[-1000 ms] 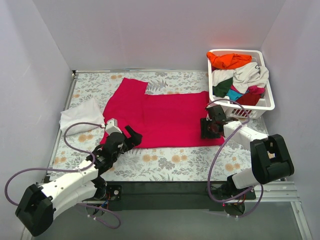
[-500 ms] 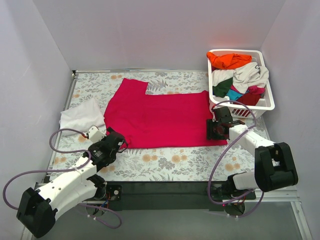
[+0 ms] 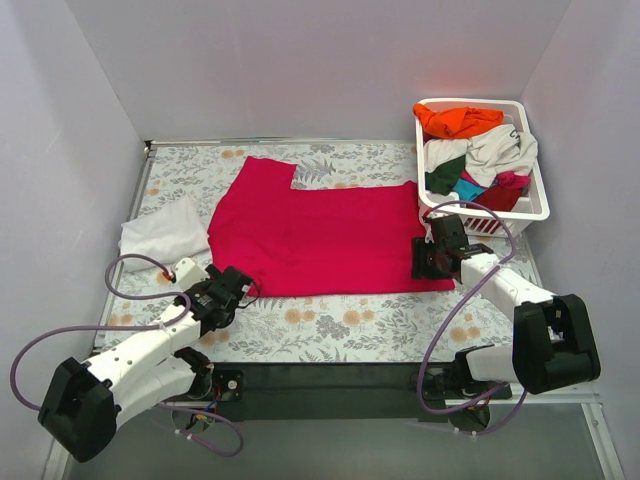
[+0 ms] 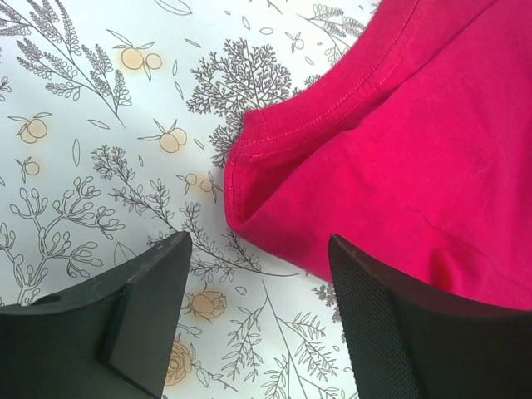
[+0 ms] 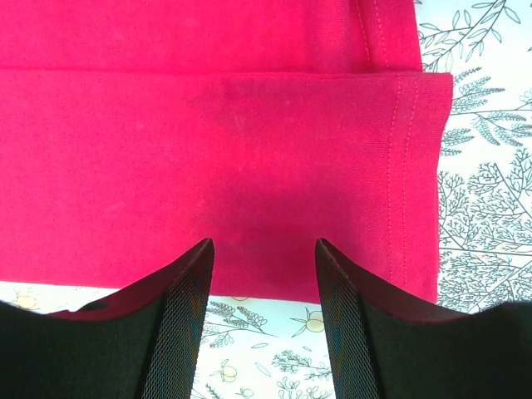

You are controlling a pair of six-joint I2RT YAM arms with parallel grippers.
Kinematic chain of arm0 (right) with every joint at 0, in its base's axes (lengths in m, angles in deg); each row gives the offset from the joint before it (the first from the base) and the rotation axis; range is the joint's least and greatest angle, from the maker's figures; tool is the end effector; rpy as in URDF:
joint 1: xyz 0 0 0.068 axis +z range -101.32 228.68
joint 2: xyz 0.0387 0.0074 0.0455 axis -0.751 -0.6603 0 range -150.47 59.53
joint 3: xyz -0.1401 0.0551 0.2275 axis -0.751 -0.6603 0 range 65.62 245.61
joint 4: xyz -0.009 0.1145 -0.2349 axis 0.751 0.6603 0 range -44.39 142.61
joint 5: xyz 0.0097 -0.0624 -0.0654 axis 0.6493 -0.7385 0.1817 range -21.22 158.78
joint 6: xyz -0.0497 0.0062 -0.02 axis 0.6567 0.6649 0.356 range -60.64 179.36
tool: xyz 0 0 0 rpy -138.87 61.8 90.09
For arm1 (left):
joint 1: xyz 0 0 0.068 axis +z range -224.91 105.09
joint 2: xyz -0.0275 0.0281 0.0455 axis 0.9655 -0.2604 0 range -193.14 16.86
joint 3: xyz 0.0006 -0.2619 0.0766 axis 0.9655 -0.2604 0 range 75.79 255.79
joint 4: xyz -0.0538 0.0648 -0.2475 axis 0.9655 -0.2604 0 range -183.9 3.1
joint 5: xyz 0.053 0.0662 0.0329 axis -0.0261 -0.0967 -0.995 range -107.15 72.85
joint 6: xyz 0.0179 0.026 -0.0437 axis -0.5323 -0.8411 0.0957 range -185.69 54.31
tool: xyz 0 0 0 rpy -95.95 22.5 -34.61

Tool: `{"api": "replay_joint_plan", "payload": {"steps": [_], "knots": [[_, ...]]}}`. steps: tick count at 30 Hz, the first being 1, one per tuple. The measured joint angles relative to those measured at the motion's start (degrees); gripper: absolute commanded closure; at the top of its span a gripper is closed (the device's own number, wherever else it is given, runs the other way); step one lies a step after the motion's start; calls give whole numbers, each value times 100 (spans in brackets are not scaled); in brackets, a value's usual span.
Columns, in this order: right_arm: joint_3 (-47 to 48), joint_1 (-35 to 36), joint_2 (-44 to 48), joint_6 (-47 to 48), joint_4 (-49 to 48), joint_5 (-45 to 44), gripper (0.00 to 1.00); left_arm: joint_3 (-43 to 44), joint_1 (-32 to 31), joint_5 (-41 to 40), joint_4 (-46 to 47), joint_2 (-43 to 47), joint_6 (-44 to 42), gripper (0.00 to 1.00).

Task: Fold and stack the t-shirts
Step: Fold the tshirt

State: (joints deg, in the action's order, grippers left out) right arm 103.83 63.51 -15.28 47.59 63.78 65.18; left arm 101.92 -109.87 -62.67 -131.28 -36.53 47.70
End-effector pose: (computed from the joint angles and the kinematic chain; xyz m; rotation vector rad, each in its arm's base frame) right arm 0.2389 0.0609 0.1809 -0.0422 2.5268 0.1074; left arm 0.1284 -0.0588 0.1726 -1.5714 1.6797 -0.0943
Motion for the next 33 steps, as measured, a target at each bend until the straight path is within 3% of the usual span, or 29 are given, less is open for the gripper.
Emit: {"api": "replay_joint_plan", "payload": {"steps": [1, 5, 18, 21, 22, 25, 33], "knots": [[-13, 0, 9, 0, -20, 4, 53, -4, 4, -15, -9, 61, 4, 50], [-39, 0, 11, 0, -31, 22, 52, -72, 79, -42, 55, 328, 46, 62], [-63, -4, 103, 0, -33, 79, 52, -348, 273, 205, 374, 398, 50, 64], [-63, -4, 136, 0, -35, 85, 52, -409, 319, 295, 542, 310, 63, 75], [-63, -4, 144, 0, -37, 83, 52, -426, 337, 317, 562, 273, 66, 85], [-63, -4, 160, 0, -39, 85, 52, -439, 374, 341, 592, 282, 87, 100], [-120, -9, 162, -2, -98, 76, 52, -553, 730, 444, 713, 612, 83, 100]]}}
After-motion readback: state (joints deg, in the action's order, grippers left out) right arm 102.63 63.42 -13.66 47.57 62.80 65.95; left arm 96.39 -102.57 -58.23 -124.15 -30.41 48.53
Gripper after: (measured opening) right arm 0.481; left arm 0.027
